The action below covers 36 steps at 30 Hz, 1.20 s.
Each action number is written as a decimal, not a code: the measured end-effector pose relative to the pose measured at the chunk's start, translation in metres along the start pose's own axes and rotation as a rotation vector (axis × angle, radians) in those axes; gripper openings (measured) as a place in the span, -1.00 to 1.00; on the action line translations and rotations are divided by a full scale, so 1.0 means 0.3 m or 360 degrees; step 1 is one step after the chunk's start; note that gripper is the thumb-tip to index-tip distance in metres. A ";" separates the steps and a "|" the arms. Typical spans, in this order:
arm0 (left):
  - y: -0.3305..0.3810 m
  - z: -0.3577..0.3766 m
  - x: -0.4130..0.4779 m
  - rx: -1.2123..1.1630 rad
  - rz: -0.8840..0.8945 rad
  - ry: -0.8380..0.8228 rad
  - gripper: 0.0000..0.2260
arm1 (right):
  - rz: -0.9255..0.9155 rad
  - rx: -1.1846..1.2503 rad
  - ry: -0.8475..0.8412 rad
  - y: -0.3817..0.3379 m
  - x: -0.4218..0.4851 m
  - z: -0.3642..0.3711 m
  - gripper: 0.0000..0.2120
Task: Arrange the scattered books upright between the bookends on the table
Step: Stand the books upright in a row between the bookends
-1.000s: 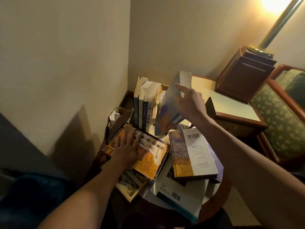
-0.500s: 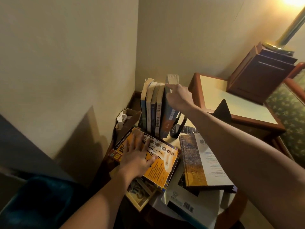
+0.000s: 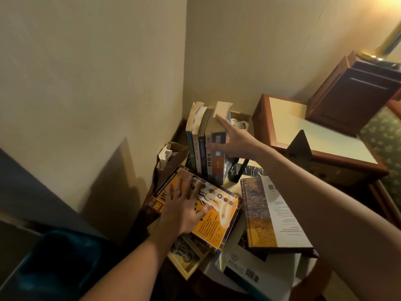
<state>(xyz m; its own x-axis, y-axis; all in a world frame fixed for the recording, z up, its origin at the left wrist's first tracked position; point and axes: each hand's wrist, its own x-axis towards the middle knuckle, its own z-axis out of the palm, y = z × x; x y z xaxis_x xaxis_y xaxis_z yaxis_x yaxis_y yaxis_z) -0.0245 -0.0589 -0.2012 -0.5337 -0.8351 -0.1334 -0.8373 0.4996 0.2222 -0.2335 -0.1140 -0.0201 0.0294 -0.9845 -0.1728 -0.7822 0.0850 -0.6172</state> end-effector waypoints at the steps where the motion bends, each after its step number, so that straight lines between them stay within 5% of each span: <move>1: -0.003 0.005 0.000 -0.0007 0.0006 0.0014 -0.23 | -0.0062 -0.0054 0.0041 0.019 -0.003 0.010 -0.03; 7: -0.006 0.011 0.000 0.0020 0.0016 0.0056 -0.24 | -0.0266 -0.0150 0.0334 0.070 0.014 0.064 0.00; 16: -0.006 0.019 -0.004 0.0046 0.0035 0.0146 -0.24 | -0.0426 -0.0245 0.0362 0.103 0.016 0.076 -0.11; 32: -0.014 0.030 0.000 0.0056 0.0027 0.0156 -0.25 | -0.0385 -0.0212 0.0424 0.110 -0.199 0.061 -0.29; 36: 0.002 -0.014 0.004 0.0004 -0.0027 -0.0089 -0.29 | -0.0225 -0.0226 0.0462 0.202 -0.350 0.040 -0.34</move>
<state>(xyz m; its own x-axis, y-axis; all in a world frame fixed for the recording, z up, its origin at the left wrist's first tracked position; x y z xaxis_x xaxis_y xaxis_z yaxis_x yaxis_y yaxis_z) -0.0250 -0.0606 -0.1973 -0.5252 -0.8292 -0.1911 -0.8465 0.4861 0.2173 -0.2765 -0.0036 -0.0485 -0.0186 -0.9893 0.1450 -0.8624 -0.0575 -0.5029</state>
